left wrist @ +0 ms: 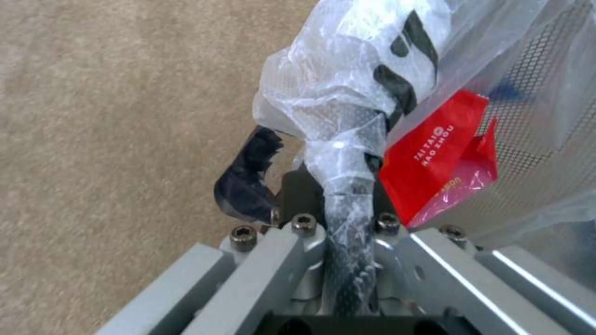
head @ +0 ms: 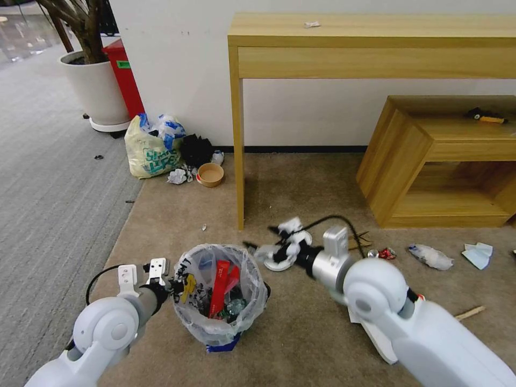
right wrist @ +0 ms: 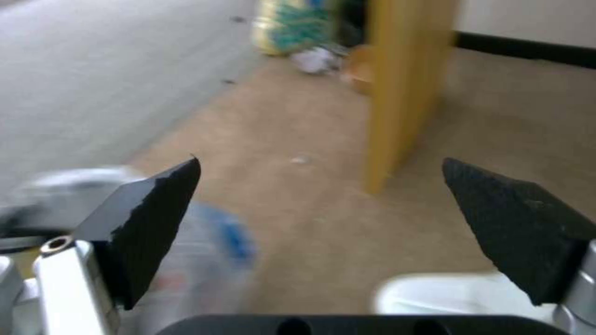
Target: Pick up the trash bin and place the garbage on the floor into it.
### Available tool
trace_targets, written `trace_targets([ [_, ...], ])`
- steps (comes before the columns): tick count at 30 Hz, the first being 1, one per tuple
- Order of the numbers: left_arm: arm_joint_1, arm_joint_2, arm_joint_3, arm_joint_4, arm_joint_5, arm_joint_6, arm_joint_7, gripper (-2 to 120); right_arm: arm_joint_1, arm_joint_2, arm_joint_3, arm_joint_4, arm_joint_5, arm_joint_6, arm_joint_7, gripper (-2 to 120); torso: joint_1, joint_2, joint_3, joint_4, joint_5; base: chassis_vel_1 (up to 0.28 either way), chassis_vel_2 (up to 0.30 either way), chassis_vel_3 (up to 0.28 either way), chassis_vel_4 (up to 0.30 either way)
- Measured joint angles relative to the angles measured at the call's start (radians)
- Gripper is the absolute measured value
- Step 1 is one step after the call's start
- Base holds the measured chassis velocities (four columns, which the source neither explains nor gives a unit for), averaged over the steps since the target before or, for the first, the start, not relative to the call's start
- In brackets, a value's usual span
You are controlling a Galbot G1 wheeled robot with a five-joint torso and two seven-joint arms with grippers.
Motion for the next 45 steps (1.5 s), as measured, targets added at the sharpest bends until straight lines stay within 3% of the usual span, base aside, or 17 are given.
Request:
trace_targets([
  [7, 0.049, 0.0, -0.048, -0.026, 0.007, 0.0, 0.004, 0, 0.039, 0.043, -0.011, -0.238, -0.123, 0.061, -0.071, 100, 0.0, 0.0, 0.0, -0.0001, 0.0, 0.0, 0.0, 0.0, 0.0],
  [10, 0.063, -0.004, -0.057, -0.041, 0.01, 0.0, 0.005, 0, 0.081, 0.103, -0.023, -0.417, -0.135, 0.081, -0.071, 100, 0.0, 0.0, 0.0, -0.0001, 0.0001, 0.0, 0.0, 0.0, 0.0],
  [14, 0.066, -0.011, -0.057, -0.044, 0.013, 0.0, 0.004, 0, 0.121, 0.164, -0.029, -0.537, -0.142, 0.084, -0.057, 100, 0.0, 0.0, 0.0, -0.0002, 0.0, 0.0, 0.0, 0.0, 0.0],
  [18, 0.069, -0.022, -0.055, -0.044, 0.025, 0.0, 0.003, 0, 0.159, 0.241, -0.035, -0.636, -0.139, 0.084, -0.017, 100, 0.0, 0.0, 0.0, 0.0, -0.0003, 0.0, 0.0, 0.0, 0.0],
  [21, 0.078, -0.032, -0.054, -0.042, 0.042, 0.0, 0.01, 0, 0.201, 0.342, -0.039, -0.778, -0.103, 0.068, 0.07, 100, 0.0, 0.0, 0.0, 0.0002, -0.0004, 0.0, 0.0, 0.0, 0.0],
  [28, 0.087, -0.037, -0.057, -0.044, 0.047, 0.0, 0.012, 0, 0.259, 0.441, -0.023, -0.986, -0.057, 0.067, 0.176, 100, 0.0, 0.0, 0.0, 0.0, -0.0002, 0.0, 0.0, 0.0, 0.0],
  [45, 0.096, -0.035, -0.053, -0.047, 0.047, 0.0, 0.016, 0, 0.316, 0.525, 0.007, -1.232, -0.07, 0.146, 0.2, 100, 0.0, 0.0, 0.0, -0.0001, 0.0, 0.0, 0.0, 0.0, 0.0],
])
